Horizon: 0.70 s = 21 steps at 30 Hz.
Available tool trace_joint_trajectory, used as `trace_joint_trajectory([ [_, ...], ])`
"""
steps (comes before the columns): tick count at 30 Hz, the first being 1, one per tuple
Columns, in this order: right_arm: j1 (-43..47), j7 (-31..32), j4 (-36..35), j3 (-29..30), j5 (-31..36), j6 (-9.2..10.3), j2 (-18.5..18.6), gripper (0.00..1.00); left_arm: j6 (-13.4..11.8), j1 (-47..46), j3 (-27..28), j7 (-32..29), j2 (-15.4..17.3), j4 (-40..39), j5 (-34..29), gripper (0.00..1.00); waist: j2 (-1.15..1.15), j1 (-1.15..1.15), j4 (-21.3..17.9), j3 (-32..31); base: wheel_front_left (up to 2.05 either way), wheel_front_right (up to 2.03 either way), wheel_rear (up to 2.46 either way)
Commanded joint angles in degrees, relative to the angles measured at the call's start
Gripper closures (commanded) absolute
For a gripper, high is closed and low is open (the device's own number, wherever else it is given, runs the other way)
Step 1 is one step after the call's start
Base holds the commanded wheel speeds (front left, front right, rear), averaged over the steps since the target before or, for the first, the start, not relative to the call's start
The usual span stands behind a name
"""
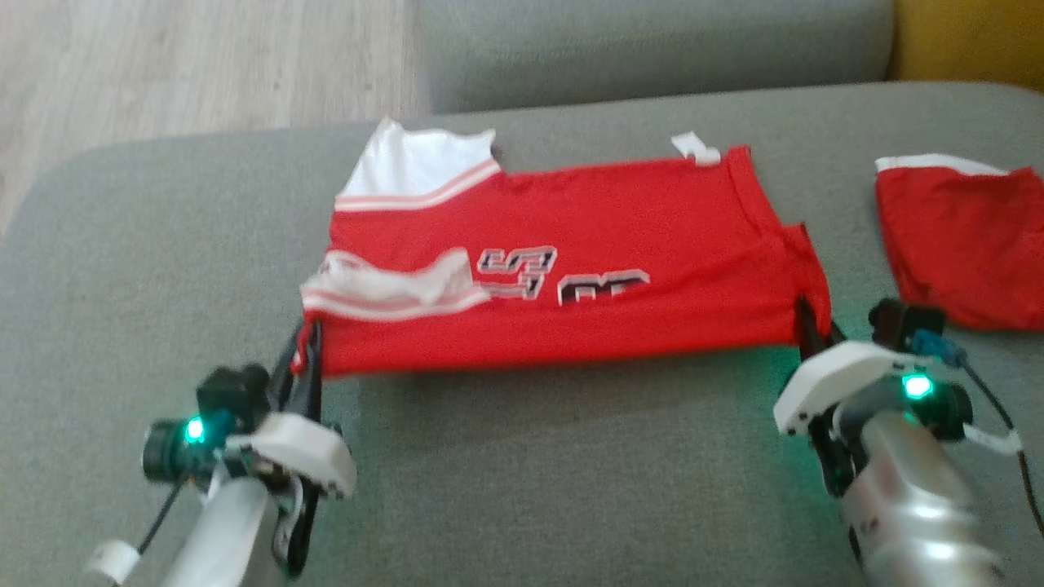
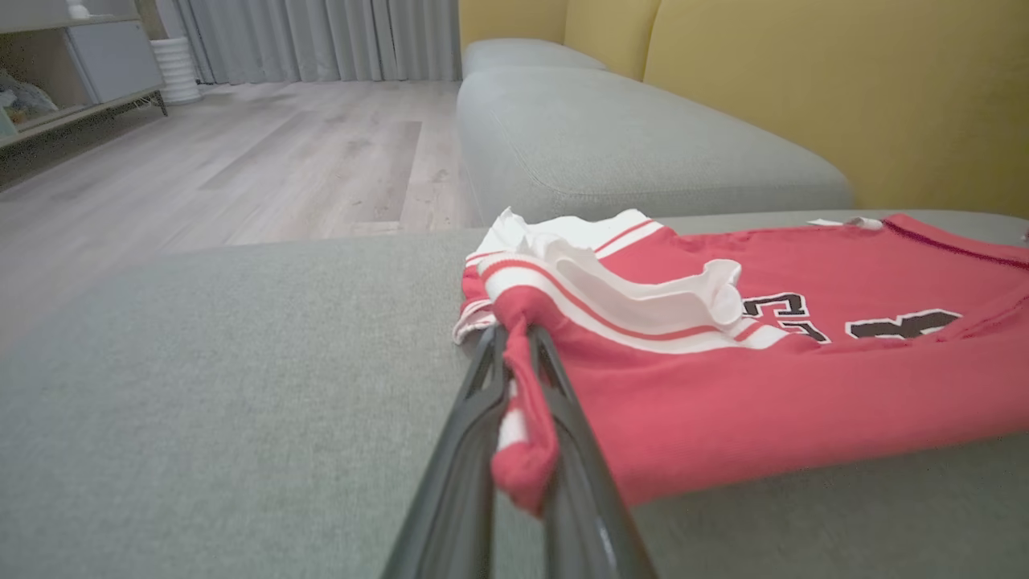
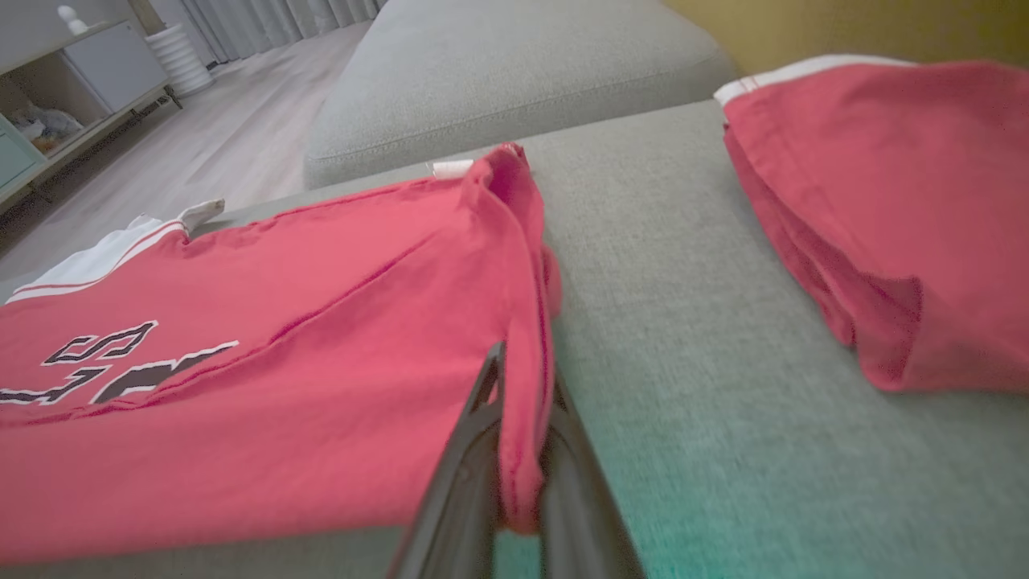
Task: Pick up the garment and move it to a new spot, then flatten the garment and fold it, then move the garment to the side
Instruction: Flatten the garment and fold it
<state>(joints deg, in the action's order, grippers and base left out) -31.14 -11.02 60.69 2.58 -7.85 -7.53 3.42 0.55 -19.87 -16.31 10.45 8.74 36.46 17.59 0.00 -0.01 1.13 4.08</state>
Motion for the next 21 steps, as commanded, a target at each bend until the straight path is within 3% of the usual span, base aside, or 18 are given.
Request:
trace_joint_trajectory([
  [1,0.6,1.0,-3.3,-1.1,-1.1,0.04,-0.5,1.0,0.4,0.4,1.4,-1.3,2.4,-2.4,0.0,1.0,0.0,0.01,-0.5,-1.8,0.0,0.0,0.0],
  [11,12.5,9.9,-19.0,-0.8,-2.8,0.04,-0.5,1.0,1.4,9.1,-0.3,-9.8,4.9,-11.2,1.7,1.0,0.0,0.01,-0.6,-4.6,0.0,0.0,0.0],
  [21,23.1,17.6,-36.5,0.7,-4.3,0.04,-0.5,1.0,0.8,13.3,-1.6,-16.3,6.1,-18.1,2.7,1.0,0.0,0.01,-0.2,-3.4,0.0,0.0,0.0],
])
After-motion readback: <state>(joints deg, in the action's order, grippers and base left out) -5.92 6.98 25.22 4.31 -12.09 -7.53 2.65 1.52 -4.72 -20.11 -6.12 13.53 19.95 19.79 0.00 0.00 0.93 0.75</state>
